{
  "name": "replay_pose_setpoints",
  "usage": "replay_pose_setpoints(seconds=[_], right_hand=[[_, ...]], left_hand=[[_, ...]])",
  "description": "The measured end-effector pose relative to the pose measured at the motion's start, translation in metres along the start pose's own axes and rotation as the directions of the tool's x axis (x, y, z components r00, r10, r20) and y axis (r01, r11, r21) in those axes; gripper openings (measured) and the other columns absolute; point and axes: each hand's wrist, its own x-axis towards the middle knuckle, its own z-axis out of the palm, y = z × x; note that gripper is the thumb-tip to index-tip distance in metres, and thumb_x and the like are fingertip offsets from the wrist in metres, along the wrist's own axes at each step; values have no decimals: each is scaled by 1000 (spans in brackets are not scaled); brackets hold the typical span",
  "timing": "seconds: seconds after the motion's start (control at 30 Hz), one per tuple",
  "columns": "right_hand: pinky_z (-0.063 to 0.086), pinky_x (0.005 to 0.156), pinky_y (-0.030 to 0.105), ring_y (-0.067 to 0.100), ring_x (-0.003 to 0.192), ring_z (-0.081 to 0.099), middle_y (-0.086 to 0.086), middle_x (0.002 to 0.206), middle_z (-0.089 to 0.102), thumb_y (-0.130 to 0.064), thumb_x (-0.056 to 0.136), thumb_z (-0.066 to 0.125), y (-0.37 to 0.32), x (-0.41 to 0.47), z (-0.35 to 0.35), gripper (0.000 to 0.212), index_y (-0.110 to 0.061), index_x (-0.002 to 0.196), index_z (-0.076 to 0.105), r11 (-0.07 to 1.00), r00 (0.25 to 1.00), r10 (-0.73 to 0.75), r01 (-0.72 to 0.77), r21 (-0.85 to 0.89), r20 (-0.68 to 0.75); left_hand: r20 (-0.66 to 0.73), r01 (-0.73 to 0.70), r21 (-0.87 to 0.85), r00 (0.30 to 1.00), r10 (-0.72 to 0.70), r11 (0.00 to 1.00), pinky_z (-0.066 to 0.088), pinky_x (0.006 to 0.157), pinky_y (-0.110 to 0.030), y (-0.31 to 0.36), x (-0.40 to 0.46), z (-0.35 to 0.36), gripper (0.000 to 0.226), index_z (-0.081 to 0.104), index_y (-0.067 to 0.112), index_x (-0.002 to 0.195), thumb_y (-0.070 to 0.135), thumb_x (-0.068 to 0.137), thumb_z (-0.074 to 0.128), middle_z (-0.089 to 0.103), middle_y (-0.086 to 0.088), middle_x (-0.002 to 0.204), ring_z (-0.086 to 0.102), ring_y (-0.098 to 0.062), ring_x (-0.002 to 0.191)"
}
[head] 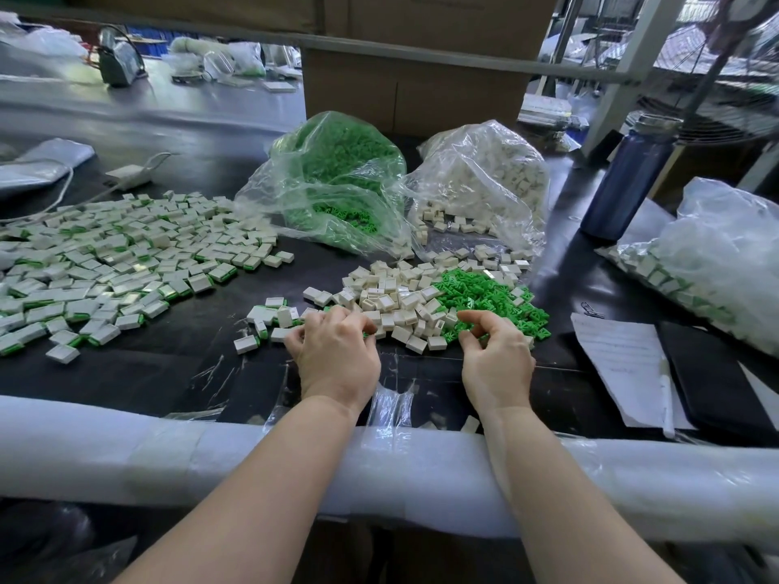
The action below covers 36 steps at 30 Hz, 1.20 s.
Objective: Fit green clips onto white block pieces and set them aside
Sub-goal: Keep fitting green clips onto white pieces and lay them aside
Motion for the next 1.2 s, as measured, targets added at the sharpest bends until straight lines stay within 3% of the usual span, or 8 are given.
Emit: replay_pose_setpoints(seconds=[0.17,0.37,0.5,0.6,0.77,0.9,1.07,1.2], right_hand=[[40,94,44,25,96,55,-9,88,50,-9,88,59,1,1,2,20,-24,98,67,999,1000,-24,24,22,-3],[41,93,48,25,97,55,-8,88,53,-8,87,60,2,0,4,19,-23,95,67,998,999,-39,39,54,0],[42,91,50,27,96,56,-2,90,60,-12,87,62,2,1,5,14,-23,93,67,995,998,-55,54,87,8],[44,89,51,29,94,58,5,91,66,-14,86,64,3,1,6,9,-20,92,67,989,996,-75,70,127,38],[49,81,43,21,79,60,-1,79,64,-12,84,67,3,0,5,5,-14,88,64,977,991,-123,113,181,44],[48,73,25,12,72,57,-10,74,60,-12,83,68,2,0,5,9,-17,83,61,963,983,-167,147,227,72],[47,71,12,-1,69,59,-9,76,64,-3,83,66,0,-1,3,14,-16,85,66,901,978,-170,104,421,121],[52,68,17,3,64,62,2,75,68,6,81,64,-1,-1,2,16,-10,83,68,836,972,-125,-6,549,200]], left_hand=[[85,-117,-1,990,116,993,20,90,-32,1,-1,2,28,59,32,118,29,91,53,51,9,111,37,-16,110],[97,-231,-15,968,231,973,13,81,-28,5,-2,2,23,63,33,110,35,88,56,53,11,109,39,-13,107],[177,-356,-4,919,352,934,13,86,-30,6,-3,7,37,49,43,128,36,92,49,40,10,123,26,-14,114],[230,-394,19,896,380,919,12,87,-31,6,-2,11,34,50,43,128,39,94,44,35,11,128,20,-14,115],[184,-359,-36,915,359,933,15,86,-30,5,-2,12,23,60,33,111,40,92,50,42,10,122,26,-13,114],[173,-377,-98,905,388,921,21,90,-26,6,-2,10,21,58,23,108,35,92,51,46,5,118,32,-15,113],[172,-184,-502,936,307,845,36,80,-8,7,-3,-1,12,60,14,101,17,89,59,58,1,99,54,-15,97],[222,-57,-635,942,252,771,47,92,-26,6,-1,-6,20,66,15,103,10,84,66,62,-1,99,60,-16,93]])
